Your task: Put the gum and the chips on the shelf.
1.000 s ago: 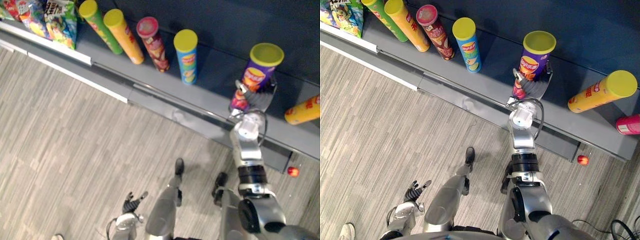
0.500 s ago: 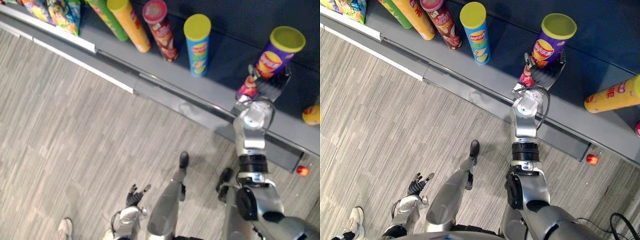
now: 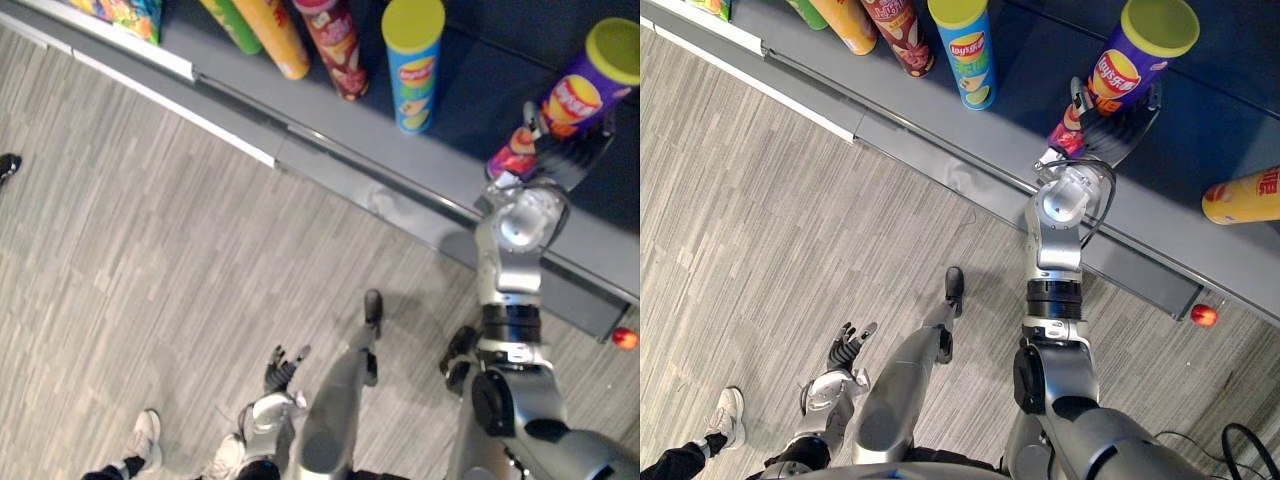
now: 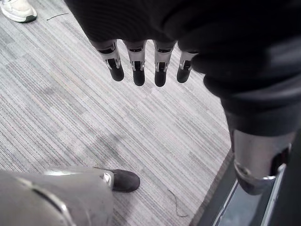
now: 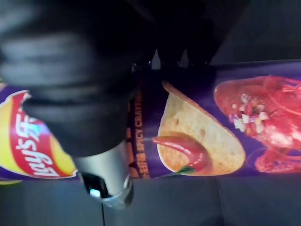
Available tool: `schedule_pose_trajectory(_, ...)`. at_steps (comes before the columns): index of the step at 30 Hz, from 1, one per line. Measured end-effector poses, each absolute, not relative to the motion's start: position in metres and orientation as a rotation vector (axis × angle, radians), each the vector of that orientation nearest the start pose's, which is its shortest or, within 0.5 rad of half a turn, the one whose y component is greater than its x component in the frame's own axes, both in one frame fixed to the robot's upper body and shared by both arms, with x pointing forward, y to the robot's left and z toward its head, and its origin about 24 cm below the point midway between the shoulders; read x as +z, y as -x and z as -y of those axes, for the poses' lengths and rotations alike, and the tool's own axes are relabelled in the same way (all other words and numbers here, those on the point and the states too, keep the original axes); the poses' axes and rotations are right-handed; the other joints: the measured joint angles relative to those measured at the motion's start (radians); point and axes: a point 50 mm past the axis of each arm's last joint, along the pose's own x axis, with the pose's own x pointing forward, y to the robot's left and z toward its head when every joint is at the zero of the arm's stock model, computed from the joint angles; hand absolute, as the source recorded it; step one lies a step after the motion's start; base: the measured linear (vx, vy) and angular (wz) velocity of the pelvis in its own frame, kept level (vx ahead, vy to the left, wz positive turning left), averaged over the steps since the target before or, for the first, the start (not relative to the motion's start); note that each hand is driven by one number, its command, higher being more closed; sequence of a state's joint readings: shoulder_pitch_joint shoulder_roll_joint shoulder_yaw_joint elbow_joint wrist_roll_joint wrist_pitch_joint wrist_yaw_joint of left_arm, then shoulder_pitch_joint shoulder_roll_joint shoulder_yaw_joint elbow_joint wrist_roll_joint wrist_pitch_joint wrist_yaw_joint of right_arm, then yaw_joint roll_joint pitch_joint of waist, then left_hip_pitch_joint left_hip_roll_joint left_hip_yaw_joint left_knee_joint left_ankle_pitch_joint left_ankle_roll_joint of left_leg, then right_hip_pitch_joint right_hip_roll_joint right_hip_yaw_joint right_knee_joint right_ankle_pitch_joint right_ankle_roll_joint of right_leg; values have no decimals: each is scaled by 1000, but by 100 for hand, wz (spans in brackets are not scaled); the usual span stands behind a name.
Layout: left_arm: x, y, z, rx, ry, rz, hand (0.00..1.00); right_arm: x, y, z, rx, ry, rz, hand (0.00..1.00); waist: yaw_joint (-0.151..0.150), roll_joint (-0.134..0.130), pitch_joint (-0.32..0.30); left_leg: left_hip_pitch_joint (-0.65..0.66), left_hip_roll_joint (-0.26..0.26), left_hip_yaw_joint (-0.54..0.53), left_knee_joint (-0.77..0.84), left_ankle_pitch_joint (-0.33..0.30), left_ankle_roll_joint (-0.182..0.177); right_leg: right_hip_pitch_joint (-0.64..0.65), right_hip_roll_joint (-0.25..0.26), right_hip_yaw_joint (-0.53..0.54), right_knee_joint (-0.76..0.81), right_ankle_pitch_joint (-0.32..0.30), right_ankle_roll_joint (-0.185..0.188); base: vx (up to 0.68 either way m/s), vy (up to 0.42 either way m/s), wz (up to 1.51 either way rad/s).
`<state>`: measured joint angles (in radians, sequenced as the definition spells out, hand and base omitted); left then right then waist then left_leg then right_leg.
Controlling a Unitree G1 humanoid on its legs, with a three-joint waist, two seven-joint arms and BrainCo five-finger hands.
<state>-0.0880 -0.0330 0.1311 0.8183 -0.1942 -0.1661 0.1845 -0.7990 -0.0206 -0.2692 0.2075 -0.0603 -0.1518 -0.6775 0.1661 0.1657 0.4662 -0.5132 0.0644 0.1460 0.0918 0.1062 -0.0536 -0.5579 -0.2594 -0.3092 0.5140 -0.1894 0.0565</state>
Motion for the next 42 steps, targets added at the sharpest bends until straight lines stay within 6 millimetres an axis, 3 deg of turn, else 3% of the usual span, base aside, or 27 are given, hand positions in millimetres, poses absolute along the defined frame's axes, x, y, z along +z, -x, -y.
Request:
schedule_pose_trajectory(4, -96, -213, -163, 346, 211, -560, 0, 246, -334, 180, -710, -288, 720, 100, 1, 0, 0, -35, 6, 17, 26, -7, 8, -30, -7, 0, 14, -4, -1, 14, -45, 1)
schedule_pose_trajectory(18, -89, -218, -165, 360, 252, -504, 0, 247, -334, 175, -714, -313, 717, 100, 0, -3, 2, -77, 28, 64, 57, -10, 18, -74, -7, 1, 32, -4, -1, 35, -51, -2)
schedule_pose_trajectory(28, -89, -218, -165, 357, 253, -504, 0, 238, -346, 173, -686, -297, 651, 100, 1, -4, 1, -79, 27, 65, 51, -9, 18, -79, -8, 1, 32, -4, -1, 32, -41, 0)
schedule_pose_trajectory(42, -88, -218, -164, 347, 253, -497, 0, 251, -352, 178, -664, -285, 689, 100, 0, -11, -2, -98, 22, 66, 51, -7, 19, -102, -15, -1, 42, -4, -1, 32, -41, 1)
